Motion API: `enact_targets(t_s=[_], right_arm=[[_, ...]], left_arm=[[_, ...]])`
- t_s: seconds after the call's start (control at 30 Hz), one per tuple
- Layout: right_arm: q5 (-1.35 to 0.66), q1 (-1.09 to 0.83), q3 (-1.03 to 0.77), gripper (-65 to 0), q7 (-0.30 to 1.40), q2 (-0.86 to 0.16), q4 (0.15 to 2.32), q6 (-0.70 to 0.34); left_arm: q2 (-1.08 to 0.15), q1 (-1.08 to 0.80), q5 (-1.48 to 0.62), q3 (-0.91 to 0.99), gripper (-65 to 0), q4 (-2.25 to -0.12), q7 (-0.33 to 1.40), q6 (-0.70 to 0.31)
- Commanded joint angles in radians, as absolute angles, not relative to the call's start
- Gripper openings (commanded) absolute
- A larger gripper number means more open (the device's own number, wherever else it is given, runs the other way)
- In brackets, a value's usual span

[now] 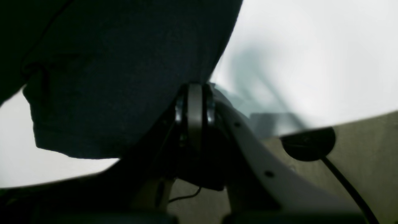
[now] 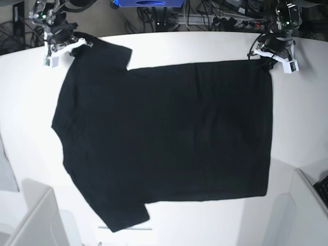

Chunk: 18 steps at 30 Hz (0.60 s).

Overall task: Fold the T-shirt properly
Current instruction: 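Lift the shoulder corners with both grippers and pull toward the robot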

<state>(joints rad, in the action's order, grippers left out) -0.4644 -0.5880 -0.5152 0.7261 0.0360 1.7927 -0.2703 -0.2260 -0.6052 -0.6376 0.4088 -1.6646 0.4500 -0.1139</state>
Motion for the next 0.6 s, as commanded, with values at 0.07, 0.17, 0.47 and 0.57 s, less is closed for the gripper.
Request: enact_targets(t_s=[0.07, 0.17, 0.47, 0.57], right_arm=[[-0.424, -0.638, -0.519, -65.0, 0.785, 0.062, 1.822, -0.249], [-0.424, -0.671, -0.513, -65.0, 0.783, 0.071, 1.859, -0.249], [-0.424, -0.662, -0.516, -65.0, 0.783, 0.082, 1.920, -0.249], [-0.423, -0.641, -0.516, -65.0, 0.786, 0.081, 1.946, -0.249]], left_arm=[[-0.237, -0.648, -0.638, 0.414, -65.0, -1.707, 0.453, -0.114], [-0.237, -0.682, -0.638, 0.414, -65.0, -1.761, 0.453, -0.111], [-0.237, -0.702, -0.638, 0.414, -65.0, -1.816, 0.460, -0.110], [-0.237, -0.696, -0.638, 0.414, -65.0, -1.816, 0.460, -0.110]])
